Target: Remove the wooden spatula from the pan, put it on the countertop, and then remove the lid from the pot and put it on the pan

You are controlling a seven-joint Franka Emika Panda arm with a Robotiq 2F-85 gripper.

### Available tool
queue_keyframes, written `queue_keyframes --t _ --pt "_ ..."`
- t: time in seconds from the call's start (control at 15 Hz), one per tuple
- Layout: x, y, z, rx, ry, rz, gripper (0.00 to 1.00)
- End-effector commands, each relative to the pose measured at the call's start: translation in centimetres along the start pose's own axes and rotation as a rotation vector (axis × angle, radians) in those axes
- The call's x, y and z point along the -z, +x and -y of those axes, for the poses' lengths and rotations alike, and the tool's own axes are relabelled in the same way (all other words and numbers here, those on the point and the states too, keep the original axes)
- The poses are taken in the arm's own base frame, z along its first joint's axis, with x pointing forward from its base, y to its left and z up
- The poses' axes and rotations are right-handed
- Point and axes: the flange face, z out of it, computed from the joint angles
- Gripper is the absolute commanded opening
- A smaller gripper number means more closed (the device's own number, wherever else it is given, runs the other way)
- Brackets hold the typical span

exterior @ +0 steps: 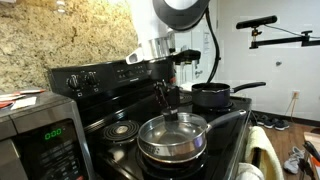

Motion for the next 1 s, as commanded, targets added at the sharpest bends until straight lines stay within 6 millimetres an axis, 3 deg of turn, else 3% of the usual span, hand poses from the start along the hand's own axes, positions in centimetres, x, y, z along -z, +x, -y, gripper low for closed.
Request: queue_keyframes --t 0.0,0.6,0.67,0.73,0.8,0.93 --pt "0.4 -0.7 1.4 -0.011 -0.018 -0.035 0.35" --pt "-1.1 -0.7 1.0 0.023 -0.104 -0.114 0.35" --pt "-1.1 -0.8 1.1 0.028 -0.107 -0.110 0.41" --pt "-1.1 -0.8 1.1 0.021 -0.111 -0.113 0.85" --pt "-1.1 -0.9 1.1 0.020 -0.111 -0.113 0.86" --pt "-1.0 -1.1 1.0 0.018 -0.112 -0.116 0.97"
